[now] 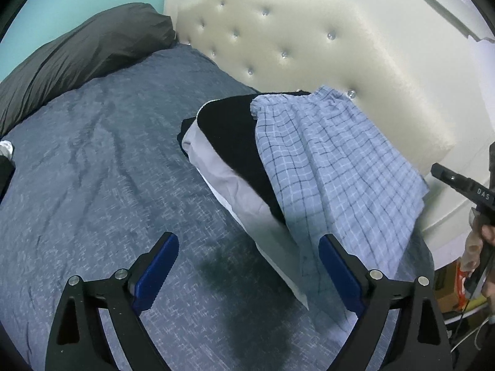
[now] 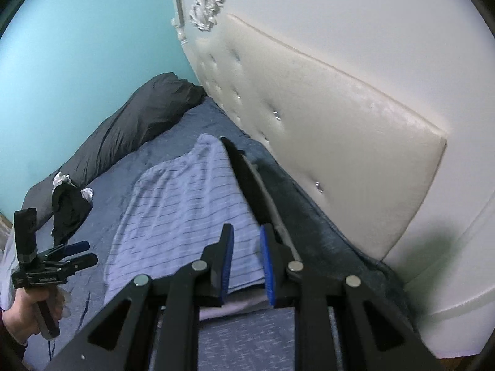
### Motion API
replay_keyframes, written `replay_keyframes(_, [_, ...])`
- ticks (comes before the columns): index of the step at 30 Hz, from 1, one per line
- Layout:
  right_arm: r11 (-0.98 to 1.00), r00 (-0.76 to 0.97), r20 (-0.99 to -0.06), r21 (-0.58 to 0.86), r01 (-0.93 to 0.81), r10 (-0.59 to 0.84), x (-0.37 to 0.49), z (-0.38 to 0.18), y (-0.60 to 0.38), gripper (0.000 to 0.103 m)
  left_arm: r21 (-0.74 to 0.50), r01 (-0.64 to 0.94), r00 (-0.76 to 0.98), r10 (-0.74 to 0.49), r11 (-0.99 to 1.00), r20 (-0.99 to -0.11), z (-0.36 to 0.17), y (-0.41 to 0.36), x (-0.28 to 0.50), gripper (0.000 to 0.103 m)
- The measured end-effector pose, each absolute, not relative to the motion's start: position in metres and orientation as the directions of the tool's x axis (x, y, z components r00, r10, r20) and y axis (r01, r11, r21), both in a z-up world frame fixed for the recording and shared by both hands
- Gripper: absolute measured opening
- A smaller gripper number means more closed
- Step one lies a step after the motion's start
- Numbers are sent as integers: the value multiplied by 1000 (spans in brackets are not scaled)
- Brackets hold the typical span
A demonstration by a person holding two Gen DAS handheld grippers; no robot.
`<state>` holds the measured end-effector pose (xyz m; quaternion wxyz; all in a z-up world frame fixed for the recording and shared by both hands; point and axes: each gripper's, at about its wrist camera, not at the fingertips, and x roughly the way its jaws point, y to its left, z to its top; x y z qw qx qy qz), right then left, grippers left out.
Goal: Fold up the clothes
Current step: 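Withdraw both open tools back from the clothes stack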
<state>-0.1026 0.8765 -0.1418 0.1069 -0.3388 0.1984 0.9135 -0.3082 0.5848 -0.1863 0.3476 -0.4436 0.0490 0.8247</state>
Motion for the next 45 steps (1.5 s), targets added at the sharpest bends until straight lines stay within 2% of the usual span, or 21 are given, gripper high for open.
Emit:
replay_keyframes(17, [-913,-771,-636,298,-280,29,-85,-115,804,17,-209,-631,-409,549,-747,-729,-137,549,-267,97])
replay_keyframes(20, [-908,-777,-629,308,-284,29,-76,-106,790,18,-201,-637,-421,553,-745,-719,-126,542,-256,103])
replay_keyframes(22, [-908,-777,-629,303,-291,39,-72,-99,781,19,-196,-638,-429,555,-745,-713,-118,536,-250,103])
replay_keyframes(31, [-913,-788,-614,295,-282,45,-54,-69,735,32,-175,-636,-467,556,-751,-688,-84,501,-220,103])
replay_keyframes(33, [-913,-790,-612,296,-280,44,-49,-64,725,37,-170,-636,-476,556,-753,-682,-77,493,-214,103])
replay_keyframes(35, [-915,-796,-604,296,-274,42,-45,-58,716,47,-166,-635,-485,556,-755,-676,-69,484,-208,103])
replay_keyframes(42, [-920,-798,-600,283,-271,51,-30,-39,685,49,-145,-631,-517,553,-762,-653,-44,456,-187,103])
replay_keyframes(44, [-919,-799,-598,276,-280,64,-25,-34,678,66,-138,-626,-530,549,-767,-646,-37,448,-182,103])
replay_keyframes(45, [-918,-801,-594,276,-285,70,-21,-32,674,68,-137,-625,-534,549,-768,-643,-34,444,-180,103])
